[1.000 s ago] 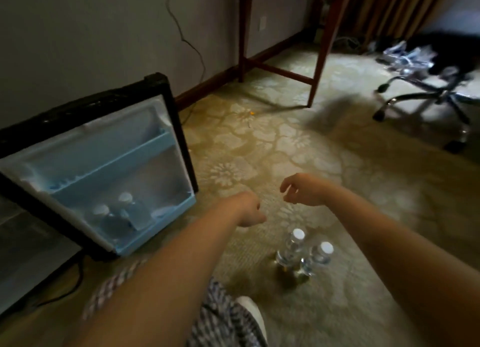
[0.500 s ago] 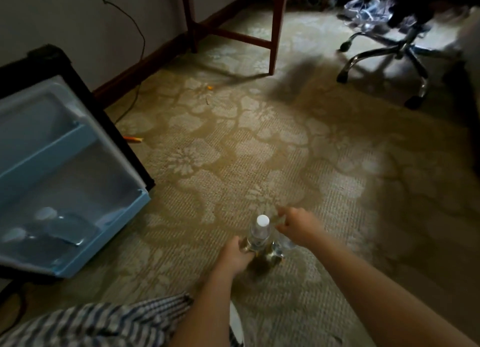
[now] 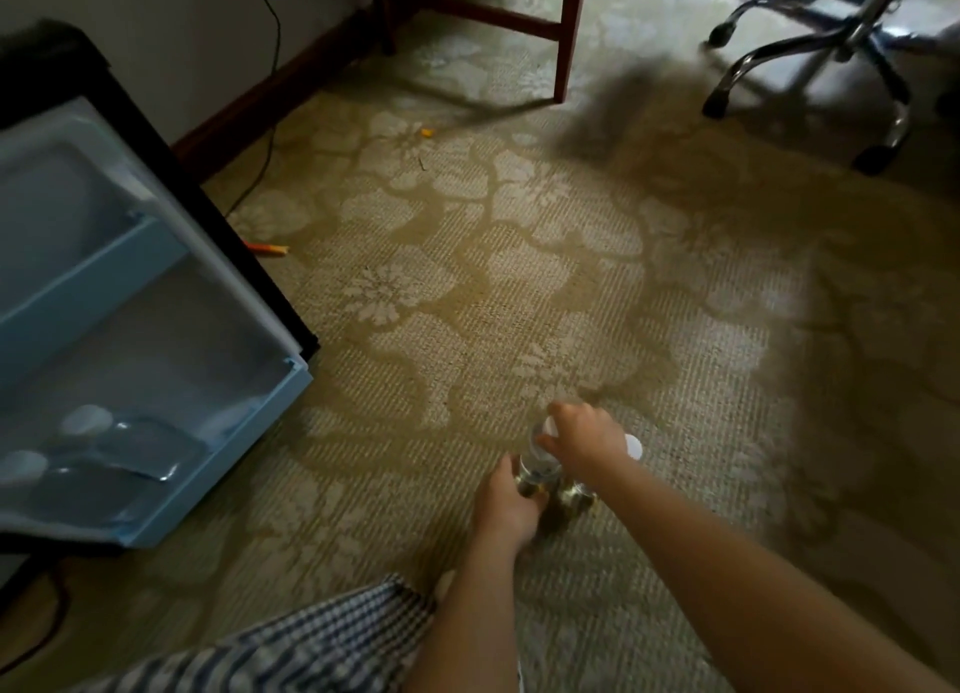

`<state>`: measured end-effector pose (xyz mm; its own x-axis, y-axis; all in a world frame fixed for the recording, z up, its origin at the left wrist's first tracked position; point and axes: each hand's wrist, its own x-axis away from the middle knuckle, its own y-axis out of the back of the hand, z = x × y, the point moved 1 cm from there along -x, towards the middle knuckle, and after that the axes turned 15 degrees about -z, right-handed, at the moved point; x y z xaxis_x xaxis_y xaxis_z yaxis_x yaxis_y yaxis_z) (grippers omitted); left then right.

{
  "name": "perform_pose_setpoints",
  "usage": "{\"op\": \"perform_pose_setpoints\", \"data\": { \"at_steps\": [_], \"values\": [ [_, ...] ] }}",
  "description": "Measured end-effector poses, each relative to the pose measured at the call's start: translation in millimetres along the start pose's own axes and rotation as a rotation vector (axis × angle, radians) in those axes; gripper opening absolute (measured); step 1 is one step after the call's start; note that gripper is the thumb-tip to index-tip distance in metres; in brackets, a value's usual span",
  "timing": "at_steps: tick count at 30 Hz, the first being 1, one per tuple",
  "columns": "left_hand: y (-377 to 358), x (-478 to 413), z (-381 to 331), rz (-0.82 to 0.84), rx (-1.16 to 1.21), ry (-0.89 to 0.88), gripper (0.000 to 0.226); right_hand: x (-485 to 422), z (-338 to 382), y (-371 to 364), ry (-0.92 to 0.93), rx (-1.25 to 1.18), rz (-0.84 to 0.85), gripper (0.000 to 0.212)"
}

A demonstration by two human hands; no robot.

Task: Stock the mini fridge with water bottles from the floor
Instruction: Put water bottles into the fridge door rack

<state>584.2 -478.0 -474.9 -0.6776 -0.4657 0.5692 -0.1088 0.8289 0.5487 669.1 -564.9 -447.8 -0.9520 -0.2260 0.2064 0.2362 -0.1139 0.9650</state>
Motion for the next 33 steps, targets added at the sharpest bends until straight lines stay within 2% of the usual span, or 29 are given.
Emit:
{"op": "perform_pose_setpoints", "data": {
  "at_steps": [4,7,11,16,20,23,26,29,30,33],
  "values": [
    [6.6,2.0,1.9,0.006,-0.020,-0.018,0.065,2.5,0.2,21.1,0.033,-0.114,0.033,0.040],
    [14.2,0.2,1.3,-0.018,-0.007,-0.068,0.061,8.6,5.7,52.9,0.162,-0.147,0.049,0.041],
    [39.4,2.9,-26.7,-0.044,0.069,-0.197,0.064,19.0,21.1,105.1,0.386,-0.091,0.011,0.031],
    [93.6,20.7,-63.4,-0.121,0.085,-0.448,0.052,37.8,56.6,176.5,0.640,0.004,-0.085,0.029],
    [148.8,39.8,-74.8,-0.146,0.220,-0.508,0.076,57.1,91.7,237.5,0.768,0.082,-0.174,0.034],
    [194.3,59.0,-92.8,-0.112,0.266,-0.561,0.076,73.2,117.4,278.7,0.830,0.095,-0.235,0.032],
    [240.4,79.1,-102.5,-0.178,0.294,-0.608,0.081,91.2,144.1,312.2,0.902,0.092,-0.298,0.031],
    [277.6,95.7,-99.8,-0.244,0.332,-0.617,0.107,108.1,172.2,337.1,0.961,0.116,-0.367,0.034],
    [289.2,102.7,-98.4,-0.259,0.341,-0.613,0.109,113.7,182.0,343.7,0.977,0.113,-0.383,0.034],
    [318.2,121.3,-92.1,-0.305,0.392,-0.598,0.074,130.6,209.6,358.4,1.030,0.079,-0.395,0.033]
  ]
}}
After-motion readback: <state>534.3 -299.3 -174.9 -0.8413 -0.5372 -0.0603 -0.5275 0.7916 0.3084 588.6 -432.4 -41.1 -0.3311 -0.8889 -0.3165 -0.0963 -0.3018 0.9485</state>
